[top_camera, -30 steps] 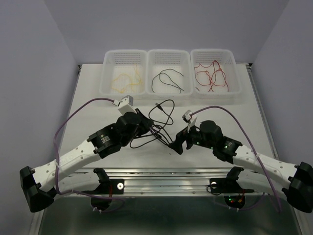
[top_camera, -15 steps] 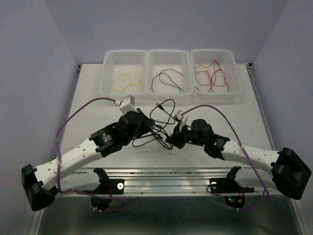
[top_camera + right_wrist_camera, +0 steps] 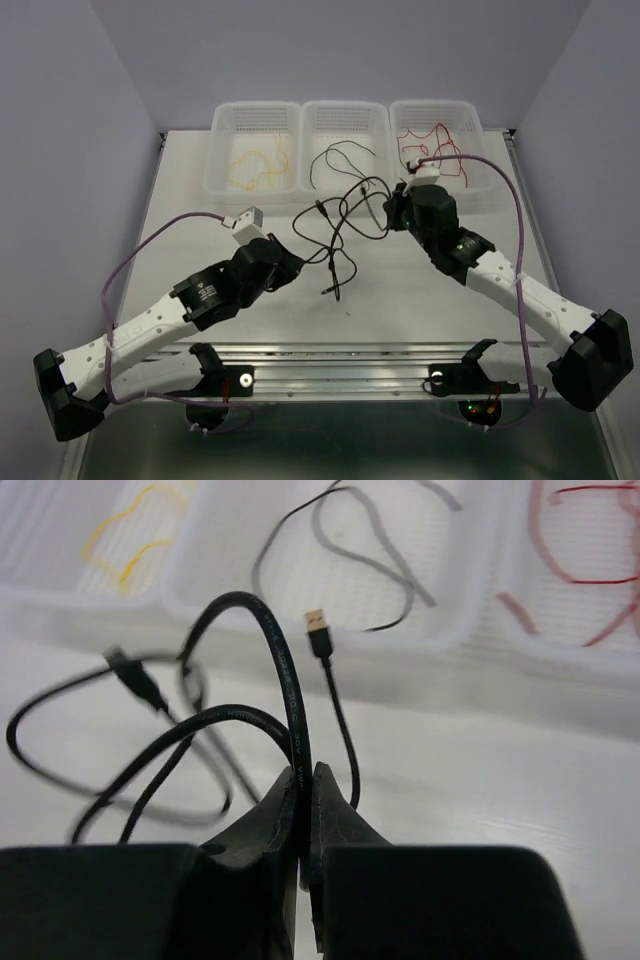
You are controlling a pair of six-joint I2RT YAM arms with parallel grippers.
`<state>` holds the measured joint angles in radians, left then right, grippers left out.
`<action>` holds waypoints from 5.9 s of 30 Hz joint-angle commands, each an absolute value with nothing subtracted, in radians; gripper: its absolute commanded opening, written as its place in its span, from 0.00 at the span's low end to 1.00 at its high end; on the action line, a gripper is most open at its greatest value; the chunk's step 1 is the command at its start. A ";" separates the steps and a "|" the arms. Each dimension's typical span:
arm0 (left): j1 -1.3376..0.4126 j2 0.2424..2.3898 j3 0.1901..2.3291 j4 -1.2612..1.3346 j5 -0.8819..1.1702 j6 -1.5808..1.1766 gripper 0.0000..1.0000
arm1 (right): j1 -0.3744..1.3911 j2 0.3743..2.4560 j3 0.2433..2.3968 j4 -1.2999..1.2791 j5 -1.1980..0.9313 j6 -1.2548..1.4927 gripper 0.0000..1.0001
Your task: Untangle the cables
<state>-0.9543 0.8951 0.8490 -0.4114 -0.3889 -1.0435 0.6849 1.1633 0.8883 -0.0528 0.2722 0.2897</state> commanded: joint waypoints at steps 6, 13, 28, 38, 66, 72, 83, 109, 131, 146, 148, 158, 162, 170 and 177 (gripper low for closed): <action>-0.960 0.695 0.788 -0.714 -0.423 -1.160 0.00 | 0.477 1.207 1.104 -0.107 0.610 0.209 0.01; -0.959 0.650 0.851 -0.874 -0.524 -1.290 0.00 | 0.335 1.190 1.164 -0.115 0.647 0.184 0.01; -0.959 0.630 0.951 -1.011 -0.673 -1.433 0.00 | 0.038 1.230 1.239 -0.163 0.321 0.213 0.01; -0.959 0.731 1.098 -0.769 -0.709 -1.217 0.00 | 0.038 1.171 1.165 -0.198 0.007 0.290 0.01; -0.913 0.965 0.687 -0.514 -0.404 -1.169 0.69 | 0.305 0.911 0.962 -0.087 -0.393 0.311 0.01; -0.914 1.060 0.828 -0.466 -0.377 -0.980 0.99 | 0.325 0.919 0.985 -0.107 -0.440 0.293 0.01; -0.925 1.068 0.964 -0.109 -0.164 -0.494 0.99 | 0.334 0.933 1.052 -0.178 -0.426 0.314 0.01; -0.925 1.342 0.926 0.212 0.011 -0.273 0.32 | 0.334 0.950 1.138 -0.210 -0.462 0.368 0.01; -0.925 0.968 1.280 -0.098 -0.346 -0.304 0.00 | 0.334 1.218 0.901 -0.322 0.202 0.399 0.01; -0.900 0.933 1.505 -0.362 -0.914 -0.396 0.00 | 0.325 1.242 0.828 -0.399 0.442 0.408 0.01; -0.899 0.916 1.509 -0.383 -0.951 -0.408 0.00 | 0.325 1.264 0.822 -0.400 0.454 0.411 0.01; -0.868 0.948 1.529 -0.446 -0.962 -0.463 0.00 | 0.291 1.282 0.851 -0.402 0.468 0.391 0.01; -0.847 0.948 1.494 -0.368 -0.847 -0.436 0.00 | 0.291 1.240 0.879 -0.384 0.381 0.359 0.01; -0.833 1.025 1.454 -0.387 -0.762 -0.497 0.00 | 0.291 1.111 1.017 -0.348 0.155 0.292 0.01; -0.815 1.006 1.318 -0.351 -0.654 -0.572 0.00 | 0.291 1.048 1.085 -0.348 0.075 0.288 0.01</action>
<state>-0.8227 1.0424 1.3586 -0.4126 -0.7151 -0.5144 0.2893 1.0824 1.0485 -0.3840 0.1505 0.3054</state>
